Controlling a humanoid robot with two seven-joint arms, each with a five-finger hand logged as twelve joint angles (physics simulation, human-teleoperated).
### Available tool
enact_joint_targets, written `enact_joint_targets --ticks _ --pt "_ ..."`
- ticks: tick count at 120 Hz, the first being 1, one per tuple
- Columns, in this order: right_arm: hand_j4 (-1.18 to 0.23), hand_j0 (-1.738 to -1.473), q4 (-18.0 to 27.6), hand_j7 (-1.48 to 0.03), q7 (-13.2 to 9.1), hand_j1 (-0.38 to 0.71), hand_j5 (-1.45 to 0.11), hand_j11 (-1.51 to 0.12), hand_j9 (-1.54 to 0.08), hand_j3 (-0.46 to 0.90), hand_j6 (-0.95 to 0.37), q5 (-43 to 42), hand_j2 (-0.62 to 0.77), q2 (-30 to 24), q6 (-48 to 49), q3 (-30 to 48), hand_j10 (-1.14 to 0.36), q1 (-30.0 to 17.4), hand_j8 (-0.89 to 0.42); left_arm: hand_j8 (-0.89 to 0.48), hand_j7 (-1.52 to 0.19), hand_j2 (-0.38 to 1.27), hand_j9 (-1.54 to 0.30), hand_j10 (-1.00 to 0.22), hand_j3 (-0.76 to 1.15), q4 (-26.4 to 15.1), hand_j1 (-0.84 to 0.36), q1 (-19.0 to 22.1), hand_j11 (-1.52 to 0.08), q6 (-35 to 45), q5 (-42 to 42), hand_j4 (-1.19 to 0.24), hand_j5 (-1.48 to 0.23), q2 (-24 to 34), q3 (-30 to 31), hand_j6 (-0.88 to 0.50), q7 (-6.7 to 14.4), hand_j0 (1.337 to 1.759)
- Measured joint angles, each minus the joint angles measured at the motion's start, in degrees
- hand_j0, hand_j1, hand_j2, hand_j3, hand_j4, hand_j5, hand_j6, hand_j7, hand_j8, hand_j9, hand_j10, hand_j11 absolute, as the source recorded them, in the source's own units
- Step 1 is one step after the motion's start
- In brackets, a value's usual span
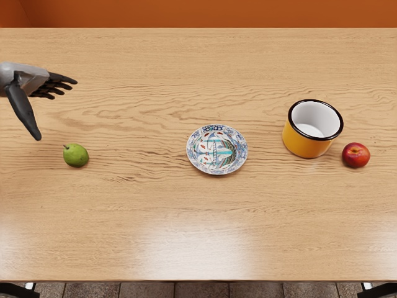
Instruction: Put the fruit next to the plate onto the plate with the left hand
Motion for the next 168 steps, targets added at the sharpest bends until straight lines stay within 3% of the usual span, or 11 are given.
enact_joint_targets --ticks 56,72,82,91,106,130,149,168 --pt "0.00 -1.658 0.0 0.00 0.0 -0.35 0.00 0.00 0.00 0.00 0.00 0.0 0.00 0.0 0.0 0.0 0.00 0.0 0.00 0.00 0.00 0.00 0.00 0.00 0.00 0.0 0.35 0.4 0.00 0.0 1.2 0.00 0.00 -1.1 0.1 0.00 0.0 1.658" --pt "0.00 -1.658 0.0 0.00 0.0 -0.35 0.00 0.00 0.00 0.00 0.00 0.0 0.00 0.0 0.0 0.0 0.00 0.0 0.00 0.00 0.00 0.00 0.00 0.00 0.00 0.4 0.35 -2.7 0.00 0.0 2.5 0.00 0.00 -1.2 0.9 0.00 0.0 1.658" --pt "0.00 -1.658 0.0 0.00 0.0 -0.35 0.00 0.00 0.00 0.00 0.00 0.0 0.00 0.0 0.0 0.0 0.00 0.0 0.00 0.00 0.00 0.00 0.00 0.00 0.00 0.6 0.35 -9.2 0.00 0.0 -1.0 0.00 0.00 -2.8 8.1 0.00 -0.2 1.658" --pt "0.00 -1.658 0.0 0.00 0.0 -0.35 0.00 0.00 0.00 0.00 0.00 0.0 0.00 0.0 0.0 0.0 0.00 0.0 0.00 0.00 0.00 0.00 0.00 0.00 0.00 0.7 0.35 -14.9 0.00 0.0 -5.0 0.00 0.00 -9.4 16.9 0.00 -0.3 1.658" --pt "0.00 -1.658 0.0 0.00 0.0 -0.35 0.00 0.00 0.00 0.00 0.00 0.0 0.00 0.0 0.0 0.0 0.00 0.0 0.00 0.00 0.00 0.00 0.00 0.00 0.00 0.1 0.35 -18.9 0.00 0.0 -10.2 0.00 0.00 -16.2 29.8 0.00 -0.5 1.658" --pt "0.00 -1.658 0.0 0.00 0.0 -0.35 0.00 0.00 0.00 0.00 0.00 0.0 0.00 0.0 0.0 0.0 0.00 0.0 0.00 0.00 0.00 0.00 0.00 0.00 0.00 -8.2 0.35 -23.0 0.00 1.1 -18.0 0.00 0.00 -19.5 42.0 0.00 -0.2 1.658" --pt "0.00 -1.658 0.0 0.00 0.0 -0.35 0.00 0.00 0.00 0.00 0.00 0.0 0.00 0.0 0.0 0.0 0.00 0.0 0.00 0.00 0.00 0.00 0.00 0.00 0.00 -17.5 0.35 -25.0 0.00 13.3 -19.2 0.00 0.00 -19.6 45.0 0.00 0.1 1.658" --pt "0.00 -1.658 0.0 0.00 0.0 -0.35 0.00 0.00 0.00 0.00 0.00 0.0 0.00 0.0 0.0 0.0 0.00 0.0 0.00 0.00 0.00 0.00 0.00 0.00 0.00 -21.0 0.35 -24.8 0.00 24.4 -19.5 0.00 0.00 -21.5 45.7 0.00 1.4 1.658"
